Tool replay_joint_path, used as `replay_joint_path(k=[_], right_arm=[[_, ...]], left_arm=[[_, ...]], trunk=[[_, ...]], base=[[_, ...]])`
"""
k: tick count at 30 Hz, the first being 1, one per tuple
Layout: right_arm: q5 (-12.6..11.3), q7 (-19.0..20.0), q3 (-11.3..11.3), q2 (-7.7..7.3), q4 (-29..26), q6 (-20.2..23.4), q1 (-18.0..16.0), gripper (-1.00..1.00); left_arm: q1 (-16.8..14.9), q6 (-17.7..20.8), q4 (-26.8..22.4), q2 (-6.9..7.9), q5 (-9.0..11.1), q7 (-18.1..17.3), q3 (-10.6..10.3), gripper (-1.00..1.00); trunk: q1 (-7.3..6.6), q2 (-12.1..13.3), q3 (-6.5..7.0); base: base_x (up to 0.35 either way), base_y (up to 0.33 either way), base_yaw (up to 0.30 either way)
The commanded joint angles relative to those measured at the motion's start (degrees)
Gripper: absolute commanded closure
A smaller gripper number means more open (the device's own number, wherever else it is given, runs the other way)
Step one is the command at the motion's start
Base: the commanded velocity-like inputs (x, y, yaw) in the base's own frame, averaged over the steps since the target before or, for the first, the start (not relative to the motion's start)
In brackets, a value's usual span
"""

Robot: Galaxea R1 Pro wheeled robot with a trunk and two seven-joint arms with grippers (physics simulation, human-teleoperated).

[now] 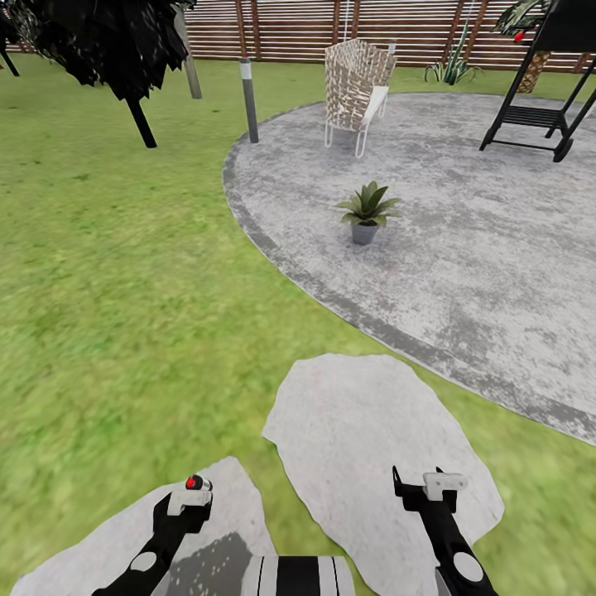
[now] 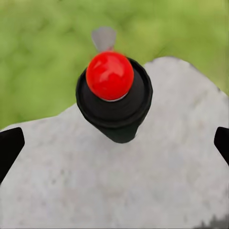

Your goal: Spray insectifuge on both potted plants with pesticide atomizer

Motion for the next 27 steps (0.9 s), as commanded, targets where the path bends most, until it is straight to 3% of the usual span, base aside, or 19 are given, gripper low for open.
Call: replay_joint_path(k=[1,27], right_arm=[[0.0,-0.2,0.1,-0.02,0.0,-0.1,0.0,-1.0],[0.0,-0.2,0.1,-0.02,0.0,-0.1,0.0,-1.0]], left_arm=[[0.0,-0.2,0.0,0.01,-0.1,0.1,-0.1,-1.0],[0.0,-0.2,-0.1,0.0,-0.1,0.1,-0.1,-1.0]], trunk=[[-0.01,0.0,-0.03],[-0.01,0.0,-0.03]], base=[[0.02,0.004,0.0],[0.031,-0.005,0.003]])
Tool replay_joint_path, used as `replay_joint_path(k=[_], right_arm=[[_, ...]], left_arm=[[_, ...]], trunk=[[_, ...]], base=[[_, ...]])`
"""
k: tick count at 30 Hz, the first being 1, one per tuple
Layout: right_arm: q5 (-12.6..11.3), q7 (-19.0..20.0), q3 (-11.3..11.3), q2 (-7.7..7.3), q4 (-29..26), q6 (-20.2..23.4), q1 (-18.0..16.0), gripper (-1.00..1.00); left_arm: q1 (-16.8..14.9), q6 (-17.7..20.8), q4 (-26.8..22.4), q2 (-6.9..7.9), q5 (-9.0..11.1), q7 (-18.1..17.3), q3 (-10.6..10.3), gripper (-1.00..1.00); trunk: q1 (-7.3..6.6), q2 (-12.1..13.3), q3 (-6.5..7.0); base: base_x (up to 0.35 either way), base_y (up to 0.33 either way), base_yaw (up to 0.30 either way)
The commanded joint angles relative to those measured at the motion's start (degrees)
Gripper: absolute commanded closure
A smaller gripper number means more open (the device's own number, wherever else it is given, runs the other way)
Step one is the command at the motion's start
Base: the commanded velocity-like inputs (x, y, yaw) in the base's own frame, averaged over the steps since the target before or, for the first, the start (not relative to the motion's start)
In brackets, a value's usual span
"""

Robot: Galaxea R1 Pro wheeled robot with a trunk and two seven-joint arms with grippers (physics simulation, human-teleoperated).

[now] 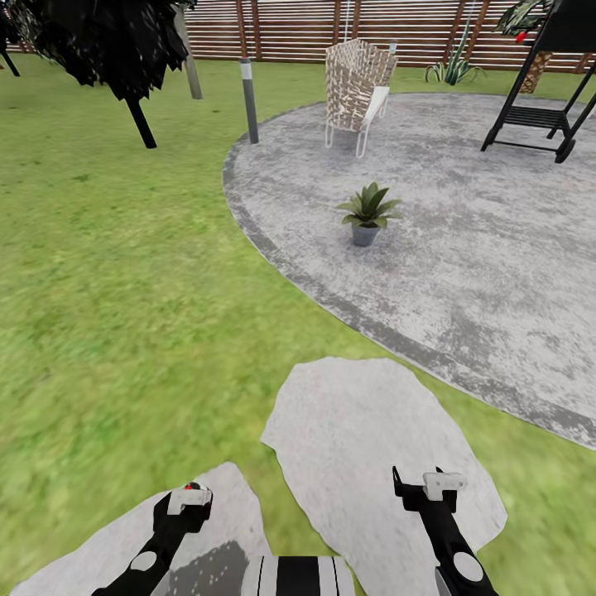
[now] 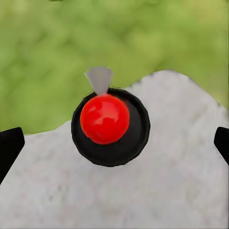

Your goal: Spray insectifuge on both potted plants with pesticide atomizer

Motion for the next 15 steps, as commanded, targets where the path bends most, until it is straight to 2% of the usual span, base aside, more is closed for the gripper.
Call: replay_joint_path(k=[1,6,15], right_arm=[[0.0,-0.2,0.1,-0.02,0.0,-0.1,0.0,-1.0],[0.0,-0.2,0.1,-0.02,0.0,-0.1,0.0,-1.0],[0.0,-0.2,0.1,-0.02,0.0,-0.1,0.0,-1.0]], left_arm=[[0.0,-0.2,0.0,0.02,-0.1,0.1,-0.1,-1.0],[0.0,-0.4,0.0,0.02,-0.1,0.1,-0.1,-1.0],[0.1,-0.5,-0.1,0.02,-0.1,0.1,-0.1,-1.0]], trunk=[[0.0,0.0,-0.03],[0.0,0.0,-0.03],[0.0,0.0,-0.03]], base=[[0.061,-0.03,0.091],[0.021,-0.01,0.082],[0.002,-0.011,0.009]])
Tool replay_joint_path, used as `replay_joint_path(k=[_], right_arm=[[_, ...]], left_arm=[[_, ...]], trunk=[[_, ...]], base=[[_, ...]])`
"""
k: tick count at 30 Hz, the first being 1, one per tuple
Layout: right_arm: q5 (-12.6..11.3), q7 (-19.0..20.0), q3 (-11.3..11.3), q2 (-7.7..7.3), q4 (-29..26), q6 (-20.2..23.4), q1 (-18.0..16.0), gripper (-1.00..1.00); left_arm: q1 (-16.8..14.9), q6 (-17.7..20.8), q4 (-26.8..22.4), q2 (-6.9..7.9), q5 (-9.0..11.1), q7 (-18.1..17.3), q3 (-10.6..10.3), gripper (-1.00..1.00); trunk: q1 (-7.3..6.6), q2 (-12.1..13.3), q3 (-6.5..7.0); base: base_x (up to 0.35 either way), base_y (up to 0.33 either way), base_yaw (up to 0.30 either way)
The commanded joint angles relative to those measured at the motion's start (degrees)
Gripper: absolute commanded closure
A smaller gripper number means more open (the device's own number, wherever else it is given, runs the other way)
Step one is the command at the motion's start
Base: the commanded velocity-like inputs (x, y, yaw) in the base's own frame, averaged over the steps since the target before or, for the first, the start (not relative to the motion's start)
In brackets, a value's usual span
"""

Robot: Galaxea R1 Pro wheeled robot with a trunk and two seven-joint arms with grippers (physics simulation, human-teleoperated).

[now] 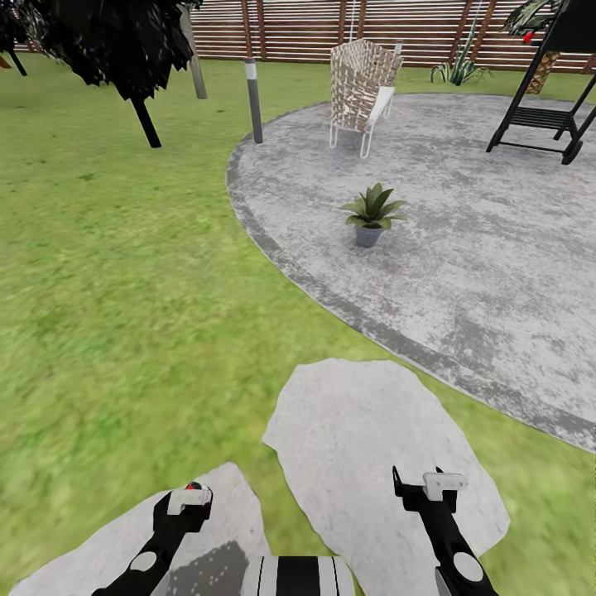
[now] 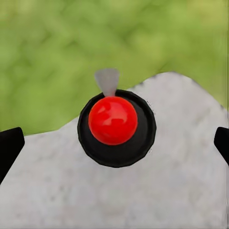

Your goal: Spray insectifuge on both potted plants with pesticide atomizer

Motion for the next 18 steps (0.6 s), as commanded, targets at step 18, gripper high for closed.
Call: replay_joint_path(k=[18], right_arm=[[0.0,-0.2,0.1,-0.02,0.0,-0.2,0.0,-1.0]], left_arm=[[-0.1,-0.2,0.0,-0.03,-0.2,0.2,-0.1,-1.0]], trunk=[[-0.01,0.0,-0.03]], base=[[0.0,-0.036,0.079]])
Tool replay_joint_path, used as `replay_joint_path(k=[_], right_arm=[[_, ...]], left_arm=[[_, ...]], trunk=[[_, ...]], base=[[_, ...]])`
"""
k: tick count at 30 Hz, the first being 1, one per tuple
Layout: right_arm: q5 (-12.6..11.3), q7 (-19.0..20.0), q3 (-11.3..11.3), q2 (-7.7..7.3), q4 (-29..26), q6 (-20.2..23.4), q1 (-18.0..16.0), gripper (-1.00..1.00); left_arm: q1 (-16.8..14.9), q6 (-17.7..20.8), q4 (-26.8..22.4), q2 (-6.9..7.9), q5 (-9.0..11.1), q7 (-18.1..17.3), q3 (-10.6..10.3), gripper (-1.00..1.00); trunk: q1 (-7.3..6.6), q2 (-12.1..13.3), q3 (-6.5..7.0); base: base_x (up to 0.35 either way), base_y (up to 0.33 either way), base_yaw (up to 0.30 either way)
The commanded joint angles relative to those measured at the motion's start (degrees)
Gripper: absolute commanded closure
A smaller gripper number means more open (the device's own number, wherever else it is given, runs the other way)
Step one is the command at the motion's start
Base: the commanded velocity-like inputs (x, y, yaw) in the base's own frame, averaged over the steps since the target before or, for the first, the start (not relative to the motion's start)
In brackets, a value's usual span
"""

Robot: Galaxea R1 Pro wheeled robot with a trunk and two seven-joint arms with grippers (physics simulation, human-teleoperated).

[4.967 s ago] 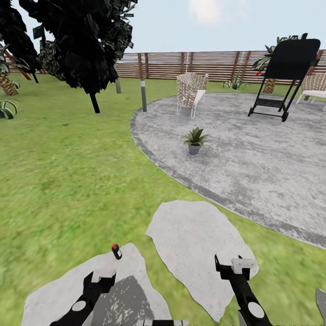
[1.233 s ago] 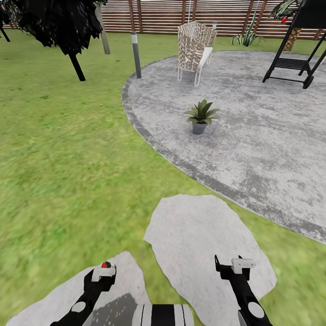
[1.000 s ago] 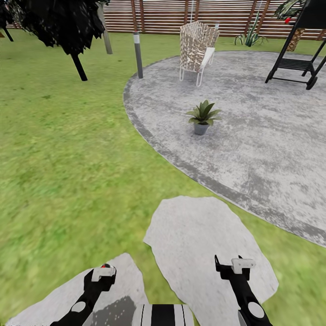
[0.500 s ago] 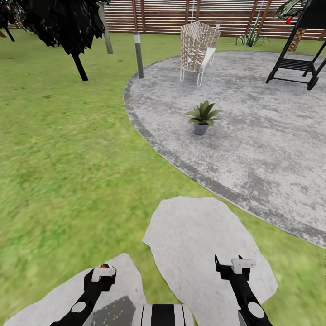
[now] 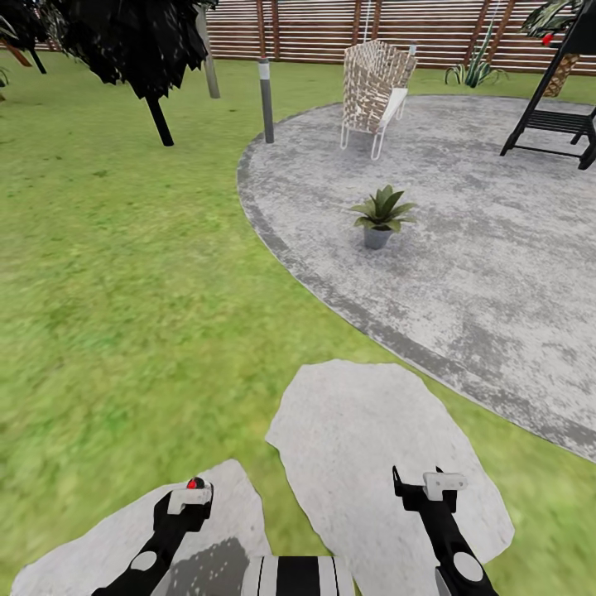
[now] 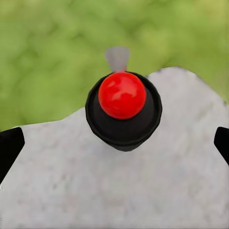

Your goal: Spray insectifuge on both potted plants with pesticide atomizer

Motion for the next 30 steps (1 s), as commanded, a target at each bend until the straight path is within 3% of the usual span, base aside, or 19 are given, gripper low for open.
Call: replay_joint_path(k=[1,9,19,30], right_arm=[[0.0,-0.2,0.1,-0.02,0.0,-0.1,0.0,-1.0],[0.0,-0.2,0.1,-0.02,0.0,-0.1,0.0,-1.0],[0.0,-0.2,0.1,-0.02,0.0,-0.1,0.0,-1.0],[0.0,-0.2,0.1,-0.02,0.0,-0.1,0.0,-1.0]], left_arm=[[0.0,-0.2,0.0,0.0,-0.2,0.1,-0.1,-1.0],[0.0,-0.3,0.0,-0.03,-0.2,0.1,-0.1,-1.0],[0.0,-0.4,0.1,-0.03,-0.2,0.1,-0.1,-1.0],[0.0,-0.4,0.3,-0.03,-0.2,0.1,0.1,-1.0]], trunk=[[-0.01,0.0,-0.03],[-0.01,0.0,-0.03],[0.17,-0.1,-2.19],[0.17,-0.1,-2.35]], base=[[0.0,0.0,0.01],[0.0,0.0,0.003],[0.0,0.0,0.0],[0.061,0.0,0.01]])
